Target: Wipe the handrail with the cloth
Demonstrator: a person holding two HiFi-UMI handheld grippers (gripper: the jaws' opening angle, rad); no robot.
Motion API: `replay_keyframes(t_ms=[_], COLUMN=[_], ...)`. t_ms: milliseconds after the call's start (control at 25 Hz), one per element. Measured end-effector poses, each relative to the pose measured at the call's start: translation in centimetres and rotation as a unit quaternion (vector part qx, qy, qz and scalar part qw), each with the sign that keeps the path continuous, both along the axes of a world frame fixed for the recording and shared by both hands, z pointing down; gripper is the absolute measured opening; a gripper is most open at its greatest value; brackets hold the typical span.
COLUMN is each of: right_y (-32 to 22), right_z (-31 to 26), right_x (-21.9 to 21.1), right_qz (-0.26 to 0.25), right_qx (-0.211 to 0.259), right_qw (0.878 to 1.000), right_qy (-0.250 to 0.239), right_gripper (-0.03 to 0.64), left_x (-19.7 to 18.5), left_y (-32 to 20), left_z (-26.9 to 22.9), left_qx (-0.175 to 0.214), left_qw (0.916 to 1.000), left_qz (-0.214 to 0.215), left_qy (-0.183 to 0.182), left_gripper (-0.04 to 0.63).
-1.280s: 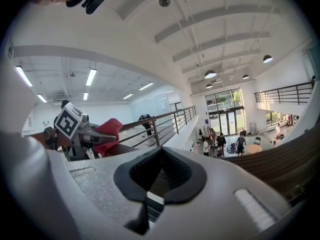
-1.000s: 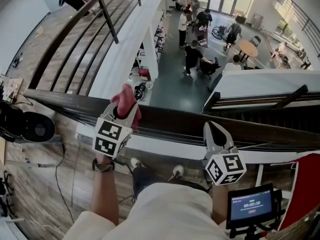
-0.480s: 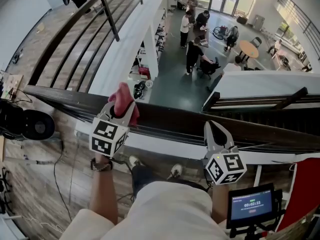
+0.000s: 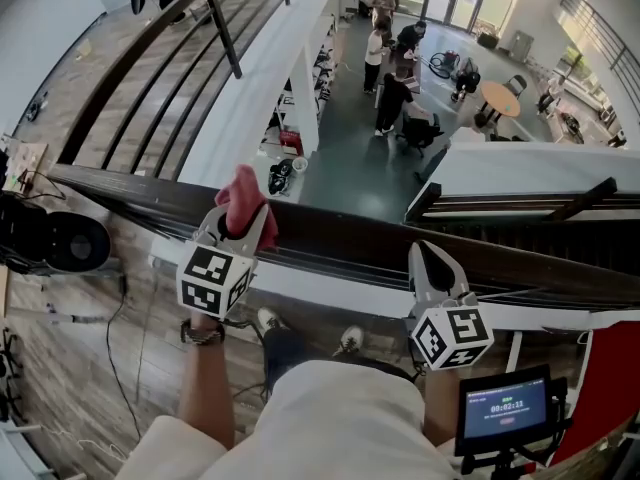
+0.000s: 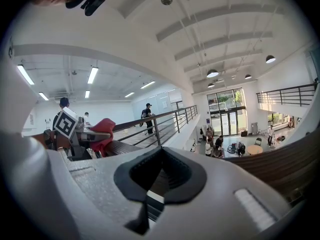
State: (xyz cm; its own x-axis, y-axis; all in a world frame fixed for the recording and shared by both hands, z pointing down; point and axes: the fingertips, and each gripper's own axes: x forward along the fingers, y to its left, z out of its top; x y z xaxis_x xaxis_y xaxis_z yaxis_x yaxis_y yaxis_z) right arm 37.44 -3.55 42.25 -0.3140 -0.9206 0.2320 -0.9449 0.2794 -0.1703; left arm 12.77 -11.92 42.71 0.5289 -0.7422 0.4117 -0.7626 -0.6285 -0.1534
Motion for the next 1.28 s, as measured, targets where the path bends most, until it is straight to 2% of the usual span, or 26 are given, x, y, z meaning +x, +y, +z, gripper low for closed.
replay_keyframes(t_ms=[440,760,1280], right_y=[0.1,0.2,0.4], right_z=[0.1,-0.2,-0.2], right_x=[-0.7,-0.4,-0.2], right_qz=[-0.007,-0.007,-0.007], right_qx=[-0.004,-0.009,-0.005], right_qw=[1.000,1.000,1.000], right_qy=[0.003,-0.003,0.000], right_gripper=[0.003,0.003,0.003], left_x=[-1.0,-1.7,-1.9], left_y=[0.9,1.7,2.8], left_z=[0.1,0.2,0.5], left_qx=[0.009,-0.011,-0.022], left_qw=[0.9994,0.9936,0.9858], left_qz=[-0.019,-0.046,-0.052], left_qy=[0.028,0.103,0.159], left_gripper=[0.032,0.032,0.032])
